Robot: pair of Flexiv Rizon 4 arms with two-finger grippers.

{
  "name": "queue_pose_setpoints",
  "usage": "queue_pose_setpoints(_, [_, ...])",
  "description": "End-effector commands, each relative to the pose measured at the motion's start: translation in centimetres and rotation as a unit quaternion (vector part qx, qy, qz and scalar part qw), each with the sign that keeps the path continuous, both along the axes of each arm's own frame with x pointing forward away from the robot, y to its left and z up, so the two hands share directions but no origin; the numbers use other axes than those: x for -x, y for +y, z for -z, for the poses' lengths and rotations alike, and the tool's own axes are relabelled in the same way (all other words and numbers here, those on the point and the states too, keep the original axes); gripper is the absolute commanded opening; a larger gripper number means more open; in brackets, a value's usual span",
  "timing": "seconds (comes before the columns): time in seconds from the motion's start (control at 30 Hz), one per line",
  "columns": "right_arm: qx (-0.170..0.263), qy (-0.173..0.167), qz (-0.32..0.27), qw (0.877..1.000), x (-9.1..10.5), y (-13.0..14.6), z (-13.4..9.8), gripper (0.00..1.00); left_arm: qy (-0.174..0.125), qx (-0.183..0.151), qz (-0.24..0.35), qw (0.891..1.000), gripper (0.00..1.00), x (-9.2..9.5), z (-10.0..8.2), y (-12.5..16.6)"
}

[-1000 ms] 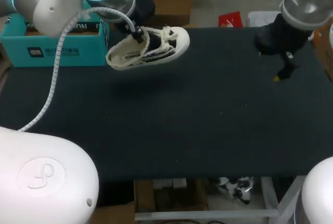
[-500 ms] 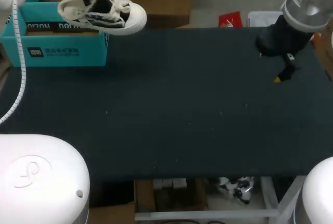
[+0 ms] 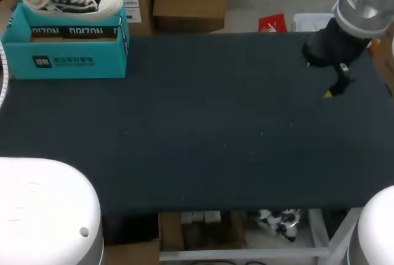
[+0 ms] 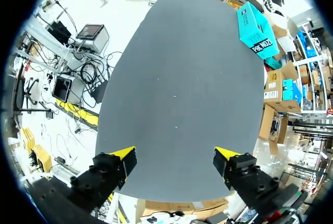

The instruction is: Open the shoe tongue, take the insole out of the shoe, put the insole back into the shoe, and pack the shoe into the shoebox

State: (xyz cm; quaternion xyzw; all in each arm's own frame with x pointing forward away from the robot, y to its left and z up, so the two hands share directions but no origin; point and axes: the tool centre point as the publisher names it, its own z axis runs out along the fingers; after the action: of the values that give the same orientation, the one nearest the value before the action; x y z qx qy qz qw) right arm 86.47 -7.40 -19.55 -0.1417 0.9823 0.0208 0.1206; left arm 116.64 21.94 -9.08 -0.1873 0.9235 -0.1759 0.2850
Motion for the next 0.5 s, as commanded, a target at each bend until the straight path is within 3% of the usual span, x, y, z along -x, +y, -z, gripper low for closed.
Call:
queue_pose_setpoints(0.03, [0.0, 0.0, 0.0, 1.0, 0.1, -0.1, 0.0, 1.0, 0.049, 0.027, 0.035, 0.998, 0.0, -6.3, 1.4, 3.7])
queue_pose_setpoints(0.23, [0.0, 0.0, 0.0, 1.0, 0.1, -0.1, 0.0, 1.0, 0.084, 0.02, 0.042, 0.995, 0.0, -9.0, 5.5, 7.6])
queue_pose_setpoints(0.5, [0.0, 0.0, 0.0, 1.0, 0.1, -0.1, 0.0, 1.0, 0.131, 0.022, 0.067, 0.989, 0.0, -10.9, 12.0, 11.1])
